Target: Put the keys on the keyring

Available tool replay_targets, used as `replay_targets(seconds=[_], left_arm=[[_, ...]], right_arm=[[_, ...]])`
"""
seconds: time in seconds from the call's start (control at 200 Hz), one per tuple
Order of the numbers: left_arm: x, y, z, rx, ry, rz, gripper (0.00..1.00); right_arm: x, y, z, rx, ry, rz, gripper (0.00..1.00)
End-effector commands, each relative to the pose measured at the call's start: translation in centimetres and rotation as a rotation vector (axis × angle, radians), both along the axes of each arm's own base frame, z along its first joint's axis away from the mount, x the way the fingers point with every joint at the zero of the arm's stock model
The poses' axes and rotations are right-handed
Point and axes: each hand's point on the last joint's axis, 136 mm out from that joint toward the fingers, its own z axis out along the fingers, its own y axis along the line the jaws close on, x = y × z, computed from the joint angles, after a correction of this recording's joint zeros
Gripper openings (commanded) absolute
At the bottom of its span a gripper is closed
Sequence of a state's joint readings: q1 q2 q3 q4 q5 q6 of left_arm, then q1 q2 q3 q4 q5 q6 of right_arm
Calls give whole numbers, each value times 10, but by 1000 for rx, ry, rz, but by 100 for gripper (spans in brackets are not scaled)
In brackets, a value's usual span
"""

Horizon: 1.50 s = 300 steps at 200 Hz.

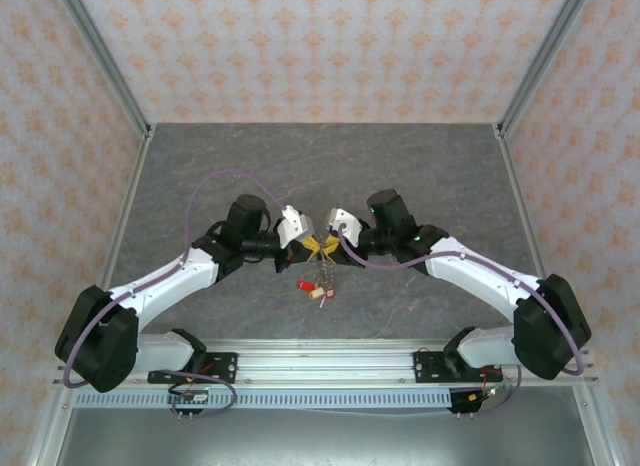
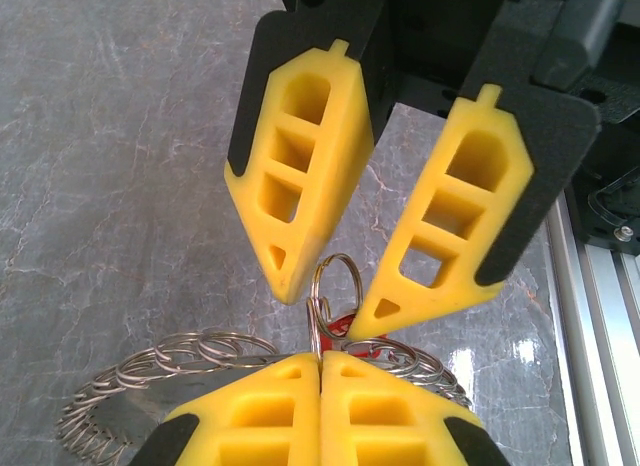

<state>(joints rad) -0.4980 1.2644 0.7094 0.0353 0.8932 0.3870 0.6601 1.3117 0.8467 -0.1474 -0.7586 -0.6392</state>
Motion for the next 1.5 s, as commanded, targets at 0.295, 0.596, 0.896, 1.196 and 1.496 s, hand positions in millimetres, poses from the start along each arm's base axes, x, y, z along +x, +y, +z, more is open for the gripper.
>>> replay_targets(seconds=[0.295, 0.596, 0.896, 1.196, 1.496], left_arm=[[-2, -4, 21, -39, -82, -23, 2], [-8, -7, 6, 172, -130, -51, 25], [-9, -8, 8, 214, -143, -77, 17], [-13, -12, 7, 220, -130, -113, 12], [-14, -17, 7, 182, -123, -120, 0]], right_arm=[[3, 8, 23, 67, -44, 41, 0], [-4, 1, 25, -7, -37, 66, 0], [-8, 4, 30, 5, -47, 83, 0], [-12, 9, 40, 92, -60, 84, 0], [-16, 5, 45, 178, -68, 45, 0]])
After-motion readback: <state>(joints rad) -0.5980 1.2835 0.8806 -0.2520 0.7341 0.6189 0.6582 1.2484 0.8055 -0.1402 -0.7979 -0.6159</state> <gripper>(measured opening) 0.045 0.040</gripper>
